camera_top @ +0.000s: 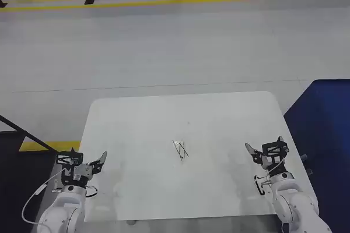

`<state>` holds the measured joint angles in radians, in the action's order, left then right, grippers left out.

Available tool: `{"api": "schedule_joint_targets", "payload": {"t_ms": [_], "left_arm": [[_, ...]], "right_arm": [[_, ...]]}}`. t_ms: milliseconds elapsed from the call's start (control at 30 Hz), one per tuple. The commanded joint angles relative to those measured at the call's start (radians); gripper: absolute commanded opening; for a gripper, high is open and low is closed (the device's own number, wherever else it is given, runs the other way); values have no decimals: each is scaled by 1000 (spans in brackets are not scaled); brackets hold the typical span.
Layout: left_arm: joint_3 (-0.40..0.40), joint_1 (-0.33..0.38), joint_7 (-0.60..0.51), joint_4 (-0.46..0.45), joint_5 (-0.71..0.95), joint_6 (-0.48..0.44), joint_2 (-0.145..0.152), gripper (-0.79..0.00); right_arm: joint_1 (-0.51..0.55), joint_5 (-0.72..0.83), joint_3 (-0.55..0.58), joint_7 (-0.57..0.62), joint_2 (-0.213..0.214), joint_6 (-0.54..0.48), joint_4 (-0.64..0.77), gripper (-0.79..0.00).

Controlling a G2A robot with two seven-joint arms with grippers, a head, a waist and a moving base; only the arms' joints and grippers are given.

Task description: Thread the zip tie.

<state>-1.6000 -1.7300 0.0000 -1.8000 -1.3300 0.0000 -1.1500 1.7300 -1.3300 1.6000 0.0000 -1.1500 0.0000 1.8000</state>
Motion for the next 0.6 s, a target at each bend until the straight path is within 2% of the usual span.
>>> {"api": "schedule_joint_targets", "payload": {"t_ms": [0,67,100,167,267,433,467,567], "left_arm": [[0,0,0,0,0,0,0,0],[0,0,0,0,0,0,0,0],[0,0,0,0,0,0,0,0],[0,0,0,0,0,0,0,0],[0,0,0,0,0,0,0,0],[0,0,0,0,0,0,0,0],[0,0,0,0,0,0,0,0],[0,0,0,0,0,0,0,0]], "right_arm": [[-4,-4,2,-1,0,-5,6,0],[-16,-25,-8,39,2,-44,44,0],[-30,-27,-16,108,5,-90,68,0],[-80,-23,-39,288,9,-174,133,0],[-194,67,-100,541,10,-302,187,0],[-445,283,-232,953,0,-354,150,0],[-472,323,-241,991,-1,-353,137,0],[-472,323,-241,991,-1,-353,137,0]]}}
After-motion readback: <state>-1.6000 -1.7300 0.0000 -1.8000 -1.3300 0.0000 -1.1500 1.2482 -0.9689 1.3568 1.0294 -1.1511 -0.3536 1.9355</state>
